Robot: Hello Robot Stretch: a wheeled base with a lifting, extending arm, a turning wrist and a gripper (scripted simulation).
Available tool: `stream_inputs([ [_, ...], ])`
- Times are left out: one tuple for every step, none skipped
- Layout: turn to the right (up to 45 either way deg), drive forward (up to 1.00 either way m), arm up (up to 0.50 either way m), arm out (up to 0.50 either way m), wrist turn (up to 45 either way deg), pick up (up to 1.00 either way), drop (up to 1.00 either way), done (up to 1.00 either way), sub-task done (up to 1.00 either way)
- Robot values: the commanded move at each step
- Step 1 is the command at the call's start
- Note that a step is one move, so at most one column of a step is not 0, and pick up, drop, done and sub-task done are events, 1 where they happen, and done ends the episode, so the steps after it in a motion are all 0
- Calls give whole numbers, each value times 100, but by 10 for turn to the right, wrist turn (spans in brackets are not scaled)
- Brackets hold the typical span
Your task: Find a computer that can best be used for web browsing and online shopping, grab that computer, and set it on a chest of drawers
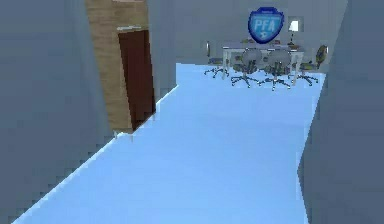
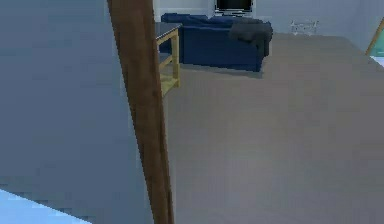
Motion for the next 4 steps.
stream_inputs([
  [0, 100, 0, 0, 0, 0, 0, 0, 0],
  [0, 100, 0, 0, 0, 0, 0, 0, 0],
  [30, 0, 0, 0, 0, 0, 0, 0, 0],
  [0, 100, 0, 0, 0, 0, 0, 0, 0],
])
